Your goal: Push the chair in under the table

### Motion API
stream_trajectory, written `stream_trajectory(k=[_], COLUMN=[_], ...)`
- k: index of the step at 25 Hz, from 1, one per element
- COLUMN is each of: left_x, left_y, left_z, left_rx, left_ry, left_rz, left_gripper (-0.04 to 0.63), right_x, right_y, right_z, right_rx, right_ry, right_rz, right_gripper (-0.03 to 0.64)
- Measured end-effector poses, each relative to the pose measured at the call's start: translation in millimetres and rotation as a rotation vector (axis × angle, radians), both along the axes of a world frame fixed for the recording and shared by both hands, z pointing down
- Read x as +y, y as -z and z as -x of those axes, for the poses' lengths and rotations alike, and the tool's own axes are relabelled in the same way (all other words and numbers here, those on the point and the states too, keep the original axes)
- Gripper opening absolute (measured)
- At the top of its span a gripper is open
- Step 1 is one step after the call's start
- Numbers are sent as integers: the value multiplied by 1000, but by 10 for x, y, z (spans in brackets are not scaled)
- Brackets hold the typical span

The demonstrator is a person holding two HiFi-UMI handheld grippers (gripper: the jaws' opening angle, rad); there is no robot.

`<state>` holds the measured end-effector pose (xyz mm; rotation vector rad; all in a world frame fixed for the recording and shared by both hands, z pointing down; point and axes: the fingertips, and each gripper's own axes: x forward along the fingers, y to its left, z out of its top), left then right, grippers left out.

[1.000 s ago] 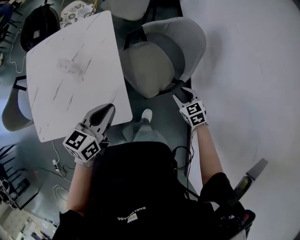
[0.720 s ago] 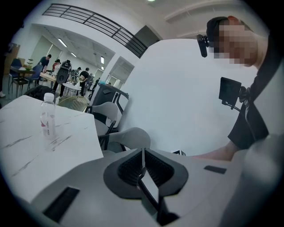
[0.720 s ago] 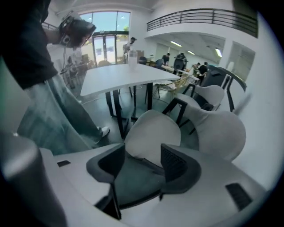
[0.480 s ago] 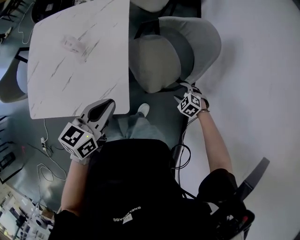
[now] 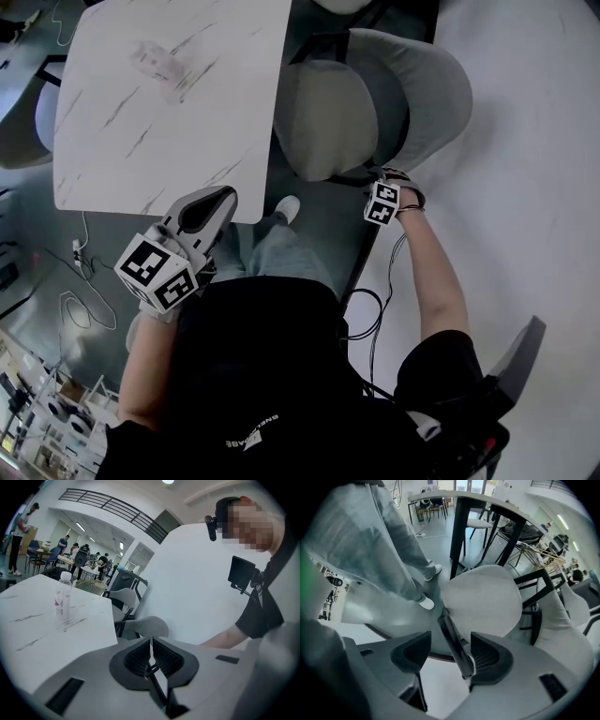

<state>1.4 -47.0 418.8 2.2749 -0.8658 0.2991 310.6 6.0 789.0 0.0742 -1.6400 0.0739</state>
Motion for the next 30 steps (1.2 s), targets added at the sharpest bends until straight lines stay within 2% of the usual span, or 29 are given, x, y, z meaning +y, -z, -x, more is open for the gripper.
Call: stream_trajectory(k=[6, 13, 16, 30], left_x=[-81, -23, 9, 10], left_y=[-16, -118, -154, -286], left_z=[39, 43, 6, -10], left_rx=[-13, -31, -36, -22], left_ry=[36, 65, 67, 73], left_rz=[9, 38, 40, 63], left_gripper=[0, 0, 0, 0], right_x=[-62, -93, -128, -170], right_y=[-253, -482, -536, -571], right_z=[-126, -182, -209, -207], right_rx=[61, 88, 97, 144], right_ry=[60, 11, 2, -97], right_rz=[-5, 13, -13, 6], right_gripper=[252, 249, 192, 206])
